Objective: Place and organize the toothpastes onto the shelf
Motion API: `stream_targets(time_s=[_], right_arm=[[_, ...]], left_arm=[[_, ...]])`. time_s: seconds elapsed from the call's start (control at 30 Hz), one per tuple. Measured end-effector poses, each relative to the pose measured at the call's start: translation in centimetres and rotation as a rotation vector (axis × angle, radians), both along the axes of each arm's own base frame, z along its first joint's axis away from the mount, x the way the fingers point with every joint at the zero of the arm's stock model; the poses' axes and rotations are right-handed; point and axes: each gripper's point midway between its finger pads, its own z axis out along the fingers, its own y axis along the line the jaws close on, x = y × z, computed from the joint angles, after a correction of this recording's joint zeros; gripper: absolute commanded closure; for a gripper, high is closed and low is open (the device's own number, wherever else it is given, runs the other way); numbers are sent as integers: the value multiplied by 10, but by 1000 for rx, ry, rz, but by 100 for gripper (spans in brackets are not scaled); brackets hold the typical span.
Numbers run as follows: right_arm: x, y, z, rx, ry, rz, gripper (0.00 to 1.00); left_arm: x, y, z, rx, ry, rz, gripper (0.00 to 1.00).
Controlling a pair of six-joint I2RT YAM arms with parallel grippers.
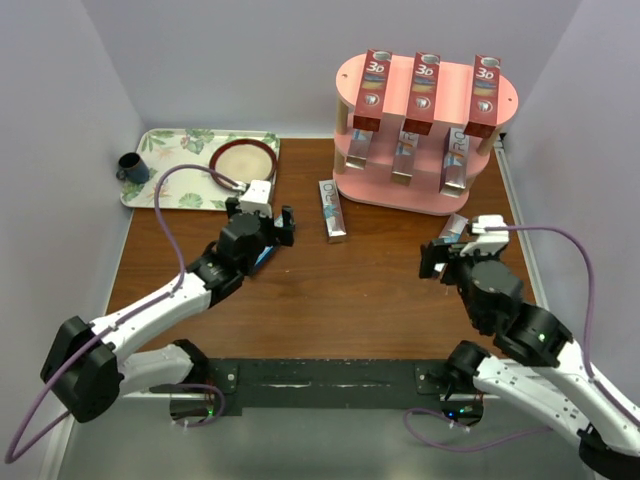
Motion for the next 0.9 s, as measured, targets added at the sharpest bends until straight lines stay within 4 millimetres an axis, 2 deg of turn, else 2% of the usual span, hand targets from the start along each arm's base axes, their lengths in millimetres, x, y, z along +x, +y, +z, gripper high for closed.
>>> stream_targets(time_s=[0.13,0.3,0.43,0.6,0.8,0.9], right_arm=[[6,17,-33,19,120,-19,1],[5,20,-93,62,239,-108,1],[3,7,-129,80,280,-237,3],[9,-11,-153,79,292,-398,3],[24,-53,-184,87,316,-626,3],[29,-61,-196,91,319,-661,3]], left_arm=[[-9,0,-1,11,36,-41,0],[-16,2,9,70,46,-92,0],[-21,16,21,128,-3,-95,0],[-30,31,19,167,-33,-84,0],[-32,43,23,207,-62,-58,0],[-33,48,28,219,-81,-48,0]])
